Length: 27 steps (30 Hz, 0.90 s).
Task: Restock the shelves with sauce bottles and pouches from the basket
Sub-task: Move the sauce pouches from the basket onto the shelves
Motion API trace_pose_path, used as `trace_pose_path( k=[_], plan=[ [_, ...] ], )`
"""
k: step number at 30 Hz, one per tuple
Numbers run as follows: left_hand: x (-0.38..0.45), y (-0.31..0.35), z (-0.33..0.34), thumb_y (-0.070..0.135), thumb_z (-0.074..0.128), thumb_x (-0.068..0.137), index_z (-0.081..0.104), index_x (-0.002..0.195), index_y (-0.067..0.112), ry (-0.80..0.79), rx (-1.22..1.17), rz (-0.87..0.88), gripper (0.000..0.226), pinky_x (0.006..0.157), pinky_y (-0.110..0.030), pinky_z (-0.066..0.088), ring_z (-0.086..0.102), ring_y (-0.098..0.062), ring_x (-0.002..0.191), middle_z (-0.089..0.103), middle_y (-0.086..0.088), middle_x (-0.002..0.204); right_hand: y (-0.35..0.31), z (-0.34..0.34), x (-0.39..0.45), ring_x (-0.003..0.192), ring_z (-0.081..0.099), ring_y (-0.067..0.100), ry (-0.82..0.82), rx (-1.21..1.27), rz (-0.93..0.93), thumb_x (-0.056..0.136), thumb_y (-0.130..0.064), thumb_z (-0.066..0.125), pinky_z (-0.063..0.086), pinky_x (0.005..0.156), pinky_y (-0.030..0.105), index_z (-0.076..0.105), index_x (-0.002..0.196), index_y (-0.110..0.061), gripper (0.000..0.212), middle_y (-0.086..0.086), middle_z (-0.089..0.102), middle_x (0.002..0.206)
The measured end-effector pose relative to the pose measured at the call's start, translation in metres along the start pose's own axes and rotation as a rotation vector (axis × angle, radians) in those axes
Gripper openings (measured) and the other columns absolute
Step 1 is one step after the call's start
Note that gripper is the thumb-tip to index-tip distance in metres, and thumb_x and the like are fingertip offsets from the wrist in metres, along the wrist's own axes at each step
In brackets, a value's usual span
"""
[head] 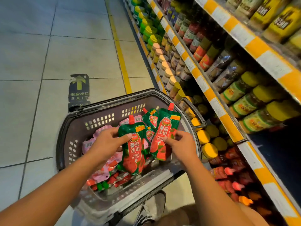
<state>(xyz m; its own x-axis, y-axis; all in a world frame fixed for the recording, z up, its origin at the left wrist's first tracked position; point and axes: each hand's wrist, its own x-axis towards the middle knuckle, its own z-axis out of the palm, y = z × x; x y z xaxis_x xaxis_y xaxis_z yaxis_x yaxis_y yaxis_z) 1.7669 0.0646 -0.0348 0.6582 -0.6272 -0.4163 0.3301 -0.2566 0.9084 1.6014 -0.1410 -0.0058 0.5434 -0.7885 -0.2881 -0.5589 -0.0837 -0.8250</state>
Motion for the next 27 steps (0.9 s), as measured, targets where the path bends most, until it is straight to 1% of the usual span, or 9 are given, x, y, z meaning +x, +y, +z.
trace_pose_path(
  k=[2, 5, 9, 11, 15, 17, 20, 24, 27],
  plan=[
    [-0.005, 0.019, 0.01, 0.023, 0.078, 0.09, 0.078, 0.103, 0.02, 0.022, -0.074, 0.041, 0.013, 0.063, -0.024, 0.06, 0.077, -0.014, 0.089, 0.081, 0.003, 0.099, -0.006, -0.024, -0.012, 0.086, 0.077, 0.02, 0.046, 0.164, 0.011, 0.084, -0.008, 0.083, 0.061, 0.075, 0.037, 0.077, 0.089, -0.013, 0.009, 0.0, 0.08, 0.088],
    [-0.017, 0.051, 0.028, 0.019, 0.075, 0.093, 0.076, 0.109, 0.013, 0.021, -0.181, 0.085, 0.017, 0.064, -0.03, 0.062, 0.078, -0.02, 0.086, 0.081, -0.005, 0.099, -0.019, -0.061, -0.031, 0.082, 0.076, 0.019, 0.108, 0.363, 0.002, 0.087, -0.001, 0.078, 0.058, 0.067, 0.027, 0.075, 0.089, -0.005, 0.005, 0.005, 0.08, 0.09],
    [-0.036, 0.087, 0.06, 0.018, 0.072, 0.095, 0.076, 0.105, 0.011, -0.034, -0.26, 0.141, 0.014, 0.059, -0.03, 0.06, 0.076, -0.016, 0.077, 0.08, -0.006, 0.094, -0.031, -0.11, -0.071, 0.077, 0.075, 0.013, 0.167, 0.506, -0.033, 0.091, -0.004, 0.073, 0.053, 0.057, 0.017, 0.076, 0.1, -0.006, 0.009, 0.004, 0.08, 0.093],
    [-0.047, 0.1, 0.078, 0.02, 0.072, 0.095, 0.076, 0.105, 0.011, -0.091, -0.273, 0.159, 0.014, 0.059, -0.031, 0.059, 0.076, -0.016, 0.078, 0.08, -0.006, 0.094, -0.03, -0.135, -0.097, 0.079, 0.076, 0.014, 0.184, 0.521, -0.06, 0.092, -0.008, 0.073, 0.055, 0.056, 0.02, 0.076, 0.102, -0.01, 0.011, 0.003, 0.08, 0.094],
    [-0.073, 0.119, 0.121, 0.025, 0.074, 0.094, 0.076, 0.106, 0.011, -0.182, -0.214, 0.185, 0.018, 0.064, -0.036, 0.053, 0.072, -0.018, 0.081, 0.079, -0.01, 0.099, -0.013, -0.181, -0.153, 0.062, 0.07, 0.014, 0.283, 0.668, -0.114, 0.093, -0.006, 0.069, 0.053, 0.049, 0.023, 0.076, 0.103, -0.007, 0.012, 0.008, 0.077, 0.087],
    [-0.089, 0.124, 0.144, 0.024, 0.073, 0.094, 0.077, 0.102, 0.01, -0.228, -0.177, 0.215, 0.017, 0.057, -0.033, 0.055, 0.073, -0.018, 0.078, 0.079, -0.013, 0.098, -0.001, -0.203, -0.18, 0.07, 0.073, 0.016, 0.324, 0.701, -0.12, 0.092, -0.009, 0.069, 0.054, 0.053, 0.023, 0.077, 0.106, -0.009, 0.015, 0.013, 0.078, 0.095],
    [-0.114, 0.129, 0.176, 0.025, 0.073, 0.094, 0.079, 0.097, 0.012, -0.316, -0.119, 0.235, 0.014, 0.072, -0.045, 0.056, 0.073, -0.027, 0.083, 0.078, -0.018, 0.101, 0.023, -0.232, -0.22, 0.088, 0.077, 0.022, 0.371, 0.674, -0.114, 0.091, -0.018, 0.073, 0.056, 0.061, 0.023, 0.078, 0.107, -0.017, 0.017, 0.01, 0.079, 0.104],
    [-0.145, 0.132, 0.219, 0.023, 0.073, 0.095, 0.077, 0.097, 0.013, -0.408, -0.067, 0.256, 0.011, 0.048, -0.028, 0.053, 0.074, -0.02, 0.072, 0.079, -0.015, 0.099, 0.056, -0.262, -0.264, 0.095, 0.077, 0.026, 0.445, 0.662, -0.074, 0.087, -0.028, 0.078, 0.058, 0.068, 0.029, 0.077, 0.109, -0.022, 0.023, 0.008, 0.079, 0.107],
    [-0.168, 0.129, 0.255, 0.026, 0.074, 0.093, 0.078, 0.102, 0.019, -0.505, -0.006, 0.276, 0.011, 0.05, -0.028, 0.054, 0.075, -0.022, 0.075, 0.079, -0.01, 0.098, 0.082, -0.283, -0.292, 0.092, 0.077, 0.031, 0.539, 0.733, -0.056, 0.083, -0.023, 0.08, 0.06, 0.069, 0.035, 0.078, 0.104, -0.016, 0.022, 0.015, 0.078, 0.104]
  ],
)
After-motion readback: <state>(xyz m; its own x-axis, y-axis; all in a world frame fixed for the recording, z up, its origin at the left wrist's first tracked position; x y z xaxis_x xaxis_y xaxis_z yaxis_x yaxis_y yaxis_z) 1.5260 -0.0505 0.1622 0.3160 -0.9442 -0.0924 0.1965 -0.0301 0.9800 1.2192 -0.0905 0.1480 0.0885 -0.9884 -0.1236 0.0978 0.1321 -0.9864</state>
